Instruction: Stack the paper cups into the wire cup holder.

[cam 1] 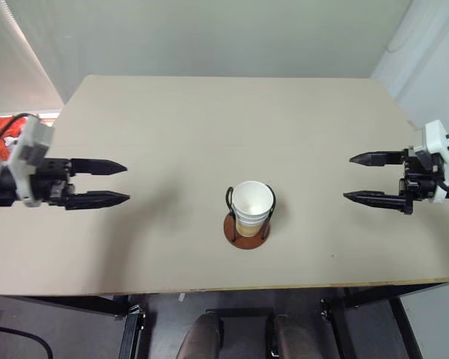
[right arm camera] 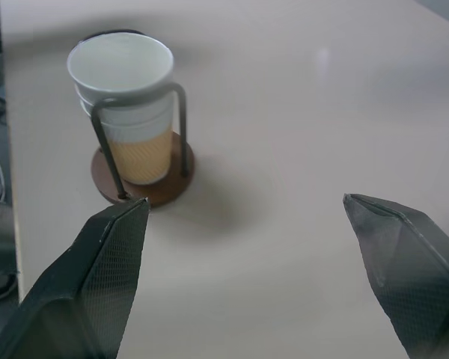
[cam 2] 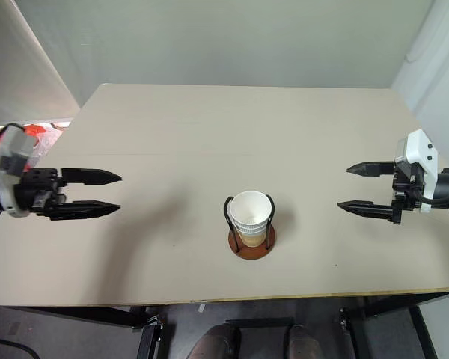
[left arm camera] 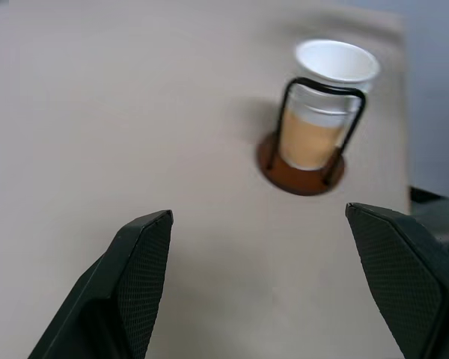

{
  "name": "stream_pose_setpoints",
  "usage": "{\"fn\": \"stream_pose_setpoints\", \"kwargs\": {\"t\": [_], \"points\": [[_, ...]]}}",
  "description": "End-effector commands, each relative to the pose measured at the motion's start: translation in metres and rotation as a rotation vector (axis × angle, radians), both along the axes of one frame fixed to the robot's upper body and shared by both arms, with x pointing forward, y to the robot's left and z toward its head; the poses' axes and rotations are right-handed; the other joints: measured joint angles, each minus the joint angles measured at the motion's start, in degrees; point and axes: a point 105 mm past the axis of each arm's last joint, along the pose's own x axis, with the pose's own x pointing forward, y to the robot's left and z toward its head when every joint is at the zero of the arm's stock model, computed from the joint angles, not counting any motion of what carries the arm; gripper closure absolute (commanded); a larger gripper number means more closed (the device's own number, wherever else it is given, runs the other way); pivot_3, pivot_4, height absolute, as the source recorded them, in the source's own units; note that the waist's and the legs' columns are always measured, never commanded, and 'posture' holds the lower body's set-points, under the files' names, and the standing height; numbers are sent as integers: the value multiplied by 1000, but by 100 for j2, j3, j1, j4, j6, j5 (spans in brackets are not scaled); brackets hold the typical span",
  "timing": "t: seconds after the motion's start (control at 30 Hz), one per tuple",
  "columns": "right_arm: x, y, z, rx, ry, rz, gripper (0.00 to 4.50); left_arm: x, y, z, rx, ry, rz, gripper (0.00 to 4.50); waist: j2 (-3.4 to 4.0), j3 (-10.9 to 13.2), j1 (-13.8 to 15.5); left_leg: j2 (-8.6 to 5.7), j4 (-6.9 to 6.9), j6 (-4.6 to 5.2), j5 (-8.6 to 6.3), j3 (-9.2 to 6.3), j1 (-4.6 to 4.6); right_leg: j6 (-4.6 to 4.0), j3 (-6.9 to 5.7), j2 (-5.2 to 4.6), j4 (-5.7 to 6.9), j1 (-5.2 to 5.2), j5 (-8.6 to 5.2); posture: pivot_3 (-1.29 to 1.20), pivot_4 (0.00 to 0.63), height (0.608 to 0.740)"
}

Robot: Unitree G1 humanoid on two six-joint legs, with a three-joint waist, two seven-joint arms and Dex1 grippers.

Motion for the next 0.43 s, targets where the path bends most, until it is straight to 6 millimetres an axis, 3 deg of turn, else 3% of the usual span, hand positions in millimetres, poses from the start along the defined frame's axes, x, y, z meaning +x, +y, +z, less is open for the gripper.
{"fn": "stream_pose_setpoints", "kwargs": {"t": [0.03,0.43], "points": [[3,3,7,-8,-34,24,87,-6,-1,15,13,-63,22,450,-1,0,-13,1,-8,4,1,-1,6,-3,0,0,3,0,1,0,150,740],[13,11,8,15,-38,51,87,-16,-3,15,19,-70,60,450,-1,0,-73,4,-23,-9,20,-11,45,-65,1,5,73,-2,-16,0,150,740]]}}
